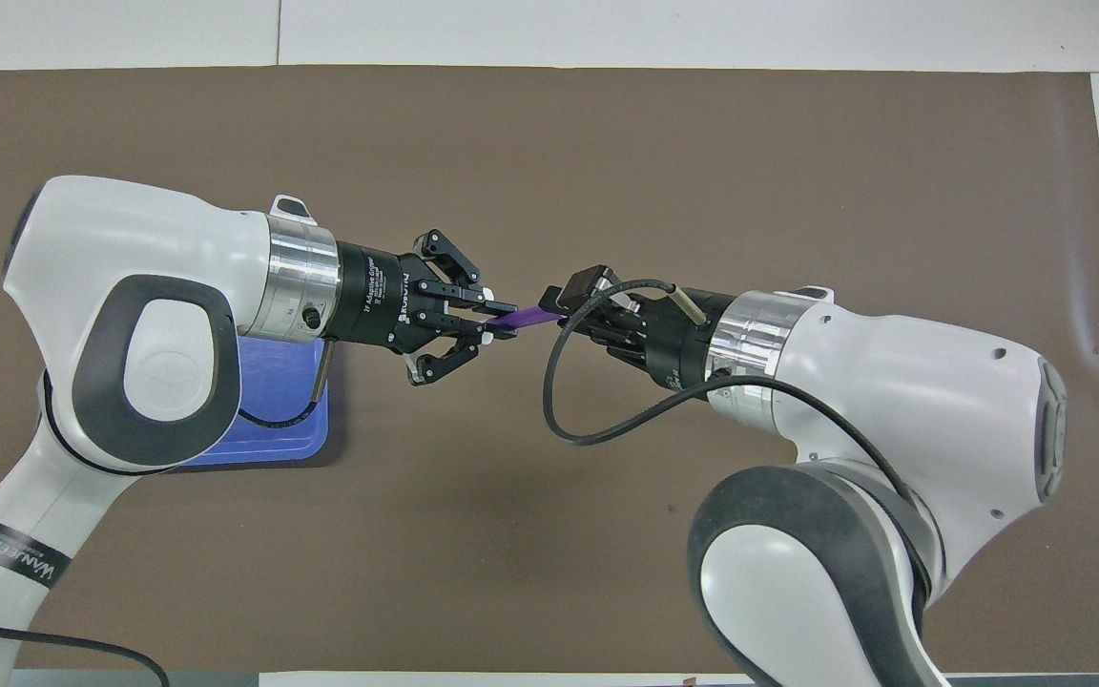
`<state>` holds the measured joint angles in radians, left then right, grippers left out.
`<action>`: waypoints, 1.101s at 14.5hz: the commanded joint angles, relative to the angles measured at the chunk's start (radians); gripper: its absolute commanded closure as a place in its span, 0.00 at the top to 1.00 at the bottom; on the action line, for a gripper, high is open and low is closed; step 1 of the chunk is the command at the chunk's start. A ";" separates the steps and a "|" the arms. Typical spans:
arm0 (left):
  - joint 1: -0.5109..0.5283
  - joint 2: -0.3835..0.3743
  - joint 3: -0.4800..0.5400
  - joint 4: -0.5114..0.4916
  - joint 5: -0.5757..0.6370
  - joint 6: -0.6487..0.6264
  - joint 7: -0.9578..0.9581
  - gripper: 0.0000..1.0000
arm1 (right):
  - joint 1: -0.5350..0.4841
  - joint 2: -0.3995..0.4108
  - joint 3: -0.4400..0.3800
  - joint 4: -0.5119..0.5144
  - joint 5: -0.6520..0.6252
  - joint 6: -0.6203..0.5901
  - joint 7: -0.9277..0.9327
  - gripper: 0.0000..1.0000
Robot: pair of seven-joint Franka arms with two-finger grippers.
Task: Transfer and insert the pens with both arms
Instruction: 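Grasp the purple pen with the right gripper, then open the left gripper while the right gripper inserts the pen into the cup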
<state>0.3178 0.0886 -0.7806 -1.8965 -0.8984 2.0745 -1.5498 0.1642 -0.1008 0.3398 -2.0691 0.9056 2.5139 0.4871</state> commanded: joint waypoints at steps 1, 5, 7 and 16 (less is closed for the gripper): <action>-0.006 -0.032 0.003 -0.023 -0.025 0.021 -0.007 0.00 | 0.008 0.007 0.004 0.006 0.012 0.003 -0.025 0.00; -0.005 -0.036 0.004 -0.016 -0.022 0.027 0.002 1.00 | 0.008 0.006 0.002 0.004 0.010 -0.009 -0.027 0.00; -0.005 -0.056 0.004 -0.019 -0.022 0.027 0.002 1.00 | -0.003 0.003 0.001 0.004 0.001 -0.041 -0.036 0.00; 0.009 -0.066 0.007 -0.015 0.218 -0.068 0.111 1.00 | -0.319 -0.024 -0.012 0.190 -0.546 -0.709 -0.546 0.00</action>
<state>0.3179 0.0507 -0.7810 -1.8961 -0.7482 2.0540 -1.4760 -0.0897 -0.1373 0.3162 -1.9682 0.4718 1.9396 0.0502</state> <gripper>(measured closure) 0.000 0.815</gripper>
